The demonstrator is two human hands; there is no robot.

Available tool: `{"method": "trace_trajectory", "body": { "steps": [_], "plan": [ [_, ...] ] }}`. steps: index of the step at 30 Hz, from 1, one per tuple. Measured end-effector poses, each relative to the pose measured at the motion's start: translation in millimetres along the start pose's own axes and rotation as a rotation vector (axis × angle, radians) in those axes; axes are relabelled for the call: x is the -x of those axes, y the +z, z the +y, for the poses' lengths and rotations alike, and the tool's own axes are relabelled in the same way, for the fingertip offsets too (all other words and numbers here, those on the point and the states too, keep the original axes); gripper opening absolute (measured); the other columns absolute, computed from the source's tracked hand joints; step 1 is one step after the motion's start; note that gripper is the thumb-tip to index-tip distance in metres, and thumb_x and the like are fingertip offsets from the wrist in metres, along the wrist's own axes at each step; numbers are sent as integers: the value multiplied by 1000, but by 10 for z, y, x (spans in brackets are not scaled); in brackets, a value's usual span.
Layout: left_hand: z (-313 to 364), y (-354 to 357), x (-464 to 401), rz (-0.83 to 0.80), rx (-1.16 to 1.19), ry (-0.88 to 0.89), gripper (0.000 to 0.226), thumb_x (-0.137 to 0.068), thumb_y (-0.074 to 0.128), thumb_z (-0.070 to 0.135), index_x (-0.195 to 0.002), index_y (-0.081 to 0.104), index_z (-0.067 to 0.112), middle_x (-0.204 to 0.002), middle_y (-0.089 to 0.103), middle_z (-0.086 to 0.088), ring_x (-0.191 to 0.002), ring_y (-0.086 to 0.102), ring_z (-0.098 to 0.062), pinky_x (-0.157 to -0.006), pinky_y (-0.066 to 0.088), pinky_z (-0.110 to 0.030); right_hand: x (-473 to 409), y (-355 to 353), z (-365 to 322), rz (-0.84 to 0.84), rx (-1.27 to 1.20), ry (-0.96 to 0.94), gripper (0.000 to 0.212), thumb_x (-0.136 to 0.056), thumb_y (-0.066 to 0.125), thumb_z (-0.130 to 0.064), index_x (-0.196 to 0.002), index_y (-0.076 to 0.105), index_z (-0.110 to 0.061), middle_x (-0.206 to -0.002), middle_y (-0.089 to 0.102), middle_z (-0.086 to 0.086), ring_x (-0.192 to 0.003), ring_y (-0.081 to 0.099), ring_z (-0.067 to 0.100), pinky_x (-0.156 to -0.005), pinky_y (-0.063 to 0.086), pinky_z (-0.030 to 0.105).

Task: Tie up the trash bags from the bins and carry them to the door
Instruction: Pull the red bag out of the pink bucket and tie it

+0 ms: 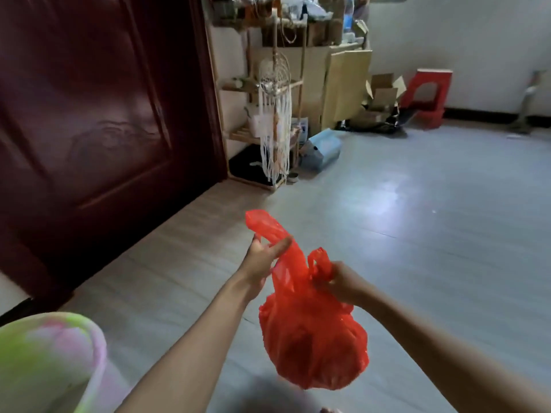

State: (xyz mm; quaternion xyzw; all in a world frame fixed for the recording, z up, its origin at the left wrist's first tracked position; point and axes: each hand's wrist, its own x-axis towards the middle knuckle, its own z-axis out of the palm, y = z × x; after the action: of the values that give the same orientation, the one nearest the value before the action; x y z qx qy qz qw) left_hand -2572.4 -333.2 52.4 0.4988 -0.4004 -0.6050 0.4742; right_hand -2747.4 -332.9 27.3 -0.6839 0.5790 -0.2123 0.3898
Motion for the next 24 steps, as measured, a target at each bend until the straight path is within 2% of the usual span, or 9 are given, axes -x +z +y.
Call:
{"method": "trace_trajectory", "body": {
  "steps": [2,3,6,10,14,17,20,22,24],
  "plan": [
    [-224,58,-150,104,-103,-55,5,-87,62,14,-90,60,11,-85,63,-8,-71,62,-17,-70,48,-29,16,-50,255,26,-58,56,20,-80,64,-5,-98,65,4,-105,68,23,-96,65,27,-79,51,40],
    [-350,87,-199,177,-146,-88,6,-87,61,12,-81,62,10,-82,63,-10,-67,61,-18,-67,49,-28,60,-103,393,42,-93,93,18,-81,63,-5,-97,67,2,-104,68,25,-91,65,26,-77,51,37],
    [-506,24,-218,442,-412,-60,17,-87,59,17,-91,67,3,-94,68,-21,-90,66,-32,-83,53,-40,177,-331,658,153,-165,145,11,-89,56,-12,-89,67,-8,-83,66,13,-72,56,19,-63,45,24],
    [-439,-165,-211,618,-512,38,31,-90,48,29,-105,59,4,-105,65,-25,-99,62,-38,-85,51,-43,331,-665,924,498,-309,158,24,-94,48,-30,-99,65,-13,-96,63,11,-88,56,22,-77,42,33],
    [-422,-245,-19,235,-13,-44,40,-92,49,42,-116,50,10,-97,66,-7,-89,63,-17,-83,52,-41,526,-734,1175,491,-441,92,59,-82,51,-54,-130,47,-21,-136,50,-5,-127,43,13,-108,33,38],
    [-583,-303,301,-125,-189,-50,59,-67,62,59,-109,63,18,-99,70,20,-109,56,0,-103,36,-35,726,-545,1391,293,-526,158,134,-39,71,-73,-146,1,-33,-146,28,-12,-129,36,8,-107,35,36],
    [-885,-319,472,-309,-473,-24,72,-70,71,38,-131,43,13,-85,65,39,-100,52,23,-105,32,-16,863,-338,1543,114,-465,154,149,-28,82,-61,-142,-11,-36,-144,17,-14,-131,26,3,-103,34,30],
    [-1124,-366,430,-337,-573,-46,93,-74,71,42,-145,18,15,-107,70,11,-117,55,-3,-107,36,-31,949,-216,1621,-21,-419,132,138,-38,86,-38,-139,-9,-36,-143,15,-15,-131,27,2,-100,36,22],
    [-1298,-345,340,-392,-667,-123,102,-70,68,57,-144,1,36,-139,45,-22,-133,36,-37,-112,30,-44,995,-165,1634,-148,-475,163,111,-54,76,-15,-141,9,-32,-142,27,-15,-120,44,-4,-93,44,15]
  ]
}}
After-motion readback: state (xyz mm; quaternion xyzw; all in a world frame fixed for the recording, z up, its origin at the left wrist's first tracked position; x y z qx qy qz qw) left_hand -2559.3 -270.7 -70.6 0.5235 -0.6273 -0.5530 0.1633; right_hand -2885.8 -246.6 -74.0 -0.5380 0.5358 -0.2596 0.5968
